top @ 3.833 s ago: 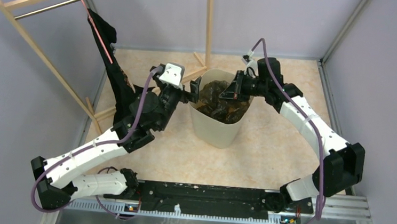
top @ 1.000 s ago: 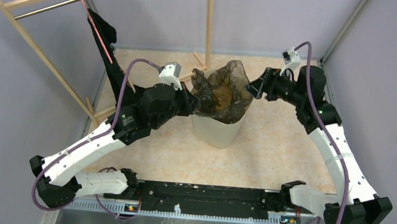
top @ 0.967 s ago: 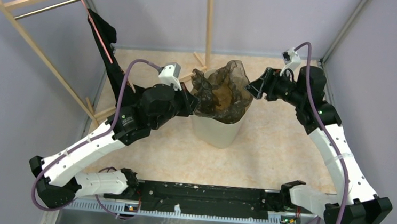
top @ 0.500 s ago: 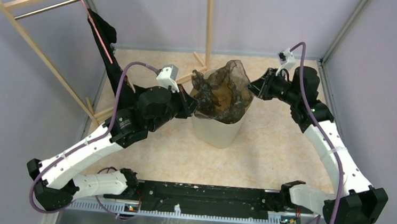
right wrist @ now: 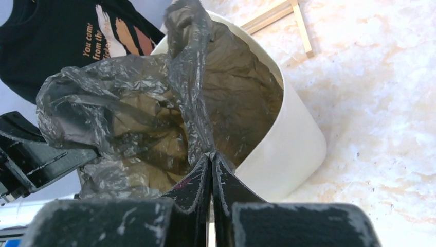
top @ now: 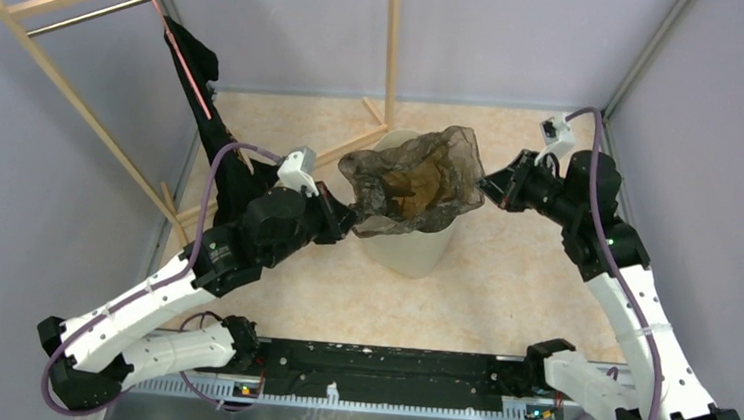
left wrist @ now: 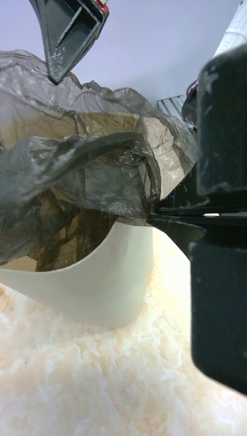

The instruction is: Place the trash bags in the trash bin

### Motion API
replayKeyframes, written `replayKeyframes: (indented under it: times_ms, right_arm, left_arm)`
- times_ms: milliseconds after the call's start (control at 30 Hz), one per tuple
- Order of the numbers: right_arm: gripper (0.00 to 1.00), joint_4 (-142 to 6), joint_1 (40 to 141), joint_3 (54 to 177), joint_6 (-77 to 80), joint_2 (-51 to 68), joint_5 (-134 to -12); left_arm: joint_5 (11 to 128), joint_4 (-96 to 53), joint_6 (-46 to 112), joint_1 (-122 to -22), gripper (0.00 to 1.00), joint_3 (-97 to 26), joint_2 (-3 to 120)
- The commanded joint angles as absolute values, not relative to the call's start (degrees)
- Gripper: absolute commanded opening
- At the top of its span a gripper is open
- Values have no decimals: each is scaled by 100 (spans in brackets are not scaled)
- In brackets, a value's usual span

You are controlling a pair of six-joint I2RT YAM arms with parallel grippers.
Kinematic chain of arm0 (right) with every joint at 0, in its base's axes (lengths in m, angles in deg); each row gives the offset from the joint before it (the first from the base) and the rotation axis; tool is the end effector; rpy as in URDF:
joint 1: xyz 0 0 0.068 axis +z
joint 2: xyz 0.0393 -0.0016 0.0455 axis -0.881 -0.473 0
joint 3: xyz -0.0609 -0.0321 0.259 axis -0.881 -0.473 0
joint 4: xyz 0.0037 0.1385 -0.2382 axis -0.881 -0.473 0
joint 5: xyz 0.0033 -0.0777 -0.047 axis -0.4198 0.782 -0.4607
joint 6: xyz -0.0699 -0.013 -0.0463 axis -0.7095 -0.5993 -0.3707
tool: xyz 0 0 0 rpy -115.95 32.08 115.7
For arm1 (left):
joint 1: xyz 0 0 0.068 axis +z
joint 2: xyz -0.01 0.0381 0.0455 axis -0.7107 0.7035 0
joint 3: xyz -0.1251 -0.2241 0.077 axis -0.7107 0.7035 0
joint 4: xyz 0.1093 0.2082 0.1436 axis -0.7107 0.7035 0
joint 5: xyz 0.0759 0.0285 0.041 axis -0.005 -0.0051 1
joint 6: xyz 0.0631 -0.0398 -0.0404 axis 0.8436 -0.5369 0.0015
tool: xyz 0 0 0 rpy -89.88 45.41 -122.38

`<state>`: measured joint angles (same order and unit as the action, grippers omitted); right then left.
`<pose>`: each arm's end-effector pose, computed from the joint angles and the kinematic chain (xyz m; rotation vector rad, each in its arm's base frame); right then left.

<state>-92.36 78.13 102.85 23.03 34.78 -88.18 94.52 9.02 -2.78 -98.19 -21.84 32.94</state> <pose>0.2388 0.1003 0.3784 -0.0871 1.9476 0.8988 0.1617 -0.1780 0.3612 -0.1175 2.0028 -0.8937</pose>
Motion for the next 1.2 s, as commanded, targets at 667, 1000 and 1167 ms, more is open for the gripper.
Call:
replayKeyframes:
  times_ms: [667,1000,1167]
  right_arm:
    - [0,-9959,7811,9924,2101,3867,-7498]
    - [0,-10235,7814,9825,1989,4164,-7412]
    - [0,-10182,7812,9643,2002,4210,-7447]
  left_arm:
    - [9839,1123,-642,-9794,0,-1396,3070]
    - [9861,1252,-695,-9794,0,-1283,3040]
    - [9761,1137,-738,-9786,0,-1200,3074]
